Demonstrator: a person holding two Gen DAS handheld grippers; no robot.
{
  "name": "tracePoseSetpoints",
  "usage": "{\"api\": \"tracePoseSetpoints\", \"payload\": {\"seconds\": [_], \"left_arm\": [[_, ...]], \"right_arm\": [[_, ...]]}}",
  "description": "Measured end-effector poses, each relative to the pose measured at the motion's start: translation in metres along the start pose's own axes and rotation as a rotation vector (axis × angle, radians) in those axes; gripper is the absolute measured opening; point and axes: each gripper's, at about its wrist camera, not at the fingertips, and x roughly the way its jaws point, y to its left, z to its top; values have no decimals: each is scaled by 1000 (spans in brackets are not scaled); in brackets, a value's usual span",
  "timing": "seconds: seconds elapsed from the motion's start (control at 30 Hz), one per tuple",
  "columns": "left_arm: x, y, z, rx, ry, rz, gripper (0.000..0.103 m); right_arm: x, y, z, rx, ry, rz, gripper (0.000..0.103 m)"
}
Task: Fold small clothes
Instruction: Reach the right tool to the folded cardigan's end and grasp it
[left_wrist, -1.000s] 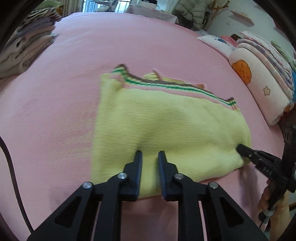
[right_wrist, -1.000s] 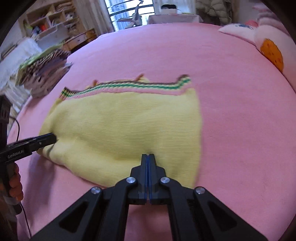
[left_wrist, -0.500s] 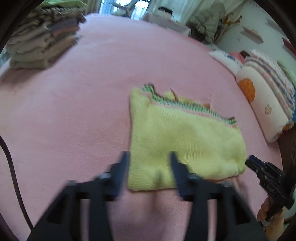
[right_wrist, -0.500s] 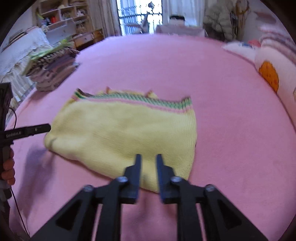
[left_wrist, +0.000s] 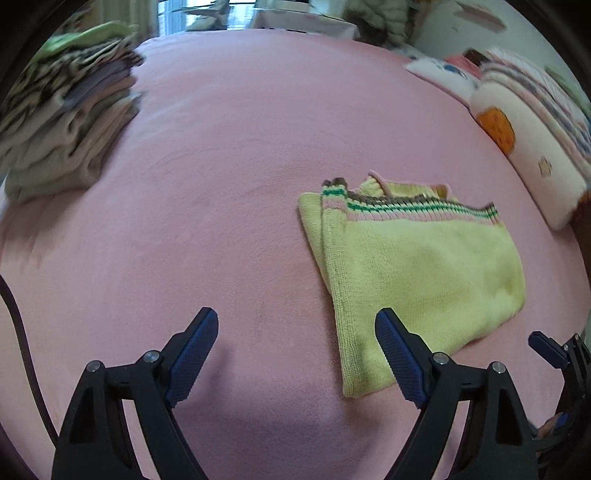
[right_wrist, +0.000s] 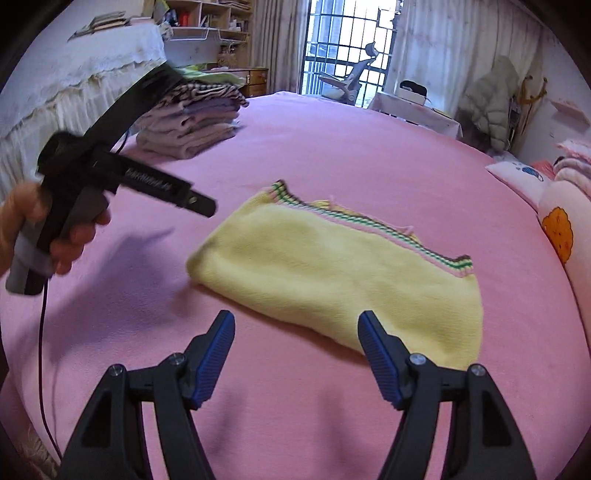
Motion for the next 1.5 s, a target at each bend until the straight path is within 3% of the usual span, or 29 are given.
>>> {"api": "tracePoseSetpoints", "payload": {"seconds": [0.17, 0.27, 0.43, 0.77, 1.2, 1.27, 1.3, 1.4, 1.5], "left_arm": [[4, -5, 10, 136, 48, -33, 74], [8, -6, 10, 209, 85, -67, 73], [5, -2, -2, 324, 93, -59, 72], [0, 52, -29, 275, 106, -74, 72], [13, 67, -41, 260, 96, -87, 72], [14, 68, -40, 252, 97, -97, 72], [14, 69, -39, 246, 96, -103, 72], [15, 69, -31, 231, 92, -134, 72], [15, 62, -20, 226, 88, -173, 72]], "right_arm": [[10, 31, -3, -32, 5, 1, 69], [18, 42, -3, -24, 24, 20, 69], [36, 62, 4, -40, 47, 25, 69], [68, 109, 12, -128, 56, -13, 69], [82, 127, 5, -232, 27, -199, 69], [87, 126, 7, -234, 28, -218, 53], [91, 124, 9, -228, 39, -225, 28], [90, 104, 18, -149, 42, -188, 16], [75, 87, 22, -66, 0, -126, 15]]}}
